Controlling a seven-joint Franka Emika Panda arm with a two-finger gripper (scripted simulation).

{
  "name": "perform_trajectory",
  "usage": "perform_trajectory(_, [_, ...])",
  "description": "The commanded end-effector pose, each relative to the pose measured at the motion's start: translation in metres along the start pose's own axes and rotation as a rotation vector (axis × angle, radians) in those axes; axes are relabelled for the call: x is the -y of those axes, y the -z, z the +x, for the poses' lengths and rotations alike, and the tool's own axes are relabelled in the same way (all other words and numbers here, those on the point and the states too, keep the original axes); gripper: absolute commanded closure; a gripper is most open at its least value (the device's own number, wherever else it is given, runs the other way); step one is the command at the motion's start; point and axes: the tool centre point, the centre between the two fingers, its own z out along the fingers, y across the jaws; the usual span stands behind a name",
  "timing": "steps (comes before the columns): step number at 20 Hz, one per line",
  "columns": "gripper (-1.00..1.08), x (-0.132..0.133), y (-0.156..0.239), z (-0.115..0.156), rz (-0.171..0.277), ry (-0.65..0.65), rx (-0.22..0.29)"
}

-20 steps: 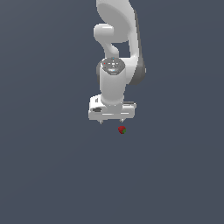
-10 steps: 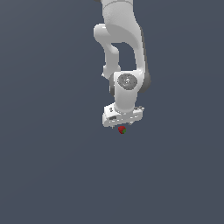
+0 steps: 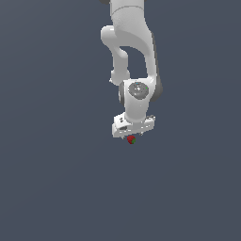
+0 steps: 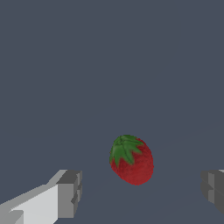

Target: Pick up the object and move it to a goal position.

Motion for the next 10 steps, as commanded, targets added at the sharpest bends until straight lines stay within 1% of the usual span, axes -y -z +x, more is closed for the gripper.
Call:
perform_trajectory(1, [-0.92, 0.000, -0.008, -0.001, 0.000, 0.001, 0.001])
perform_trajectory(6, [-0.92, 0.001, -0.033, -0.001, 0.000, 0.002, 0.000])
perform_trajectory(10, [-0.92, 0.001, -0.044, -0.001, 0.001, 0.003, 0.000])
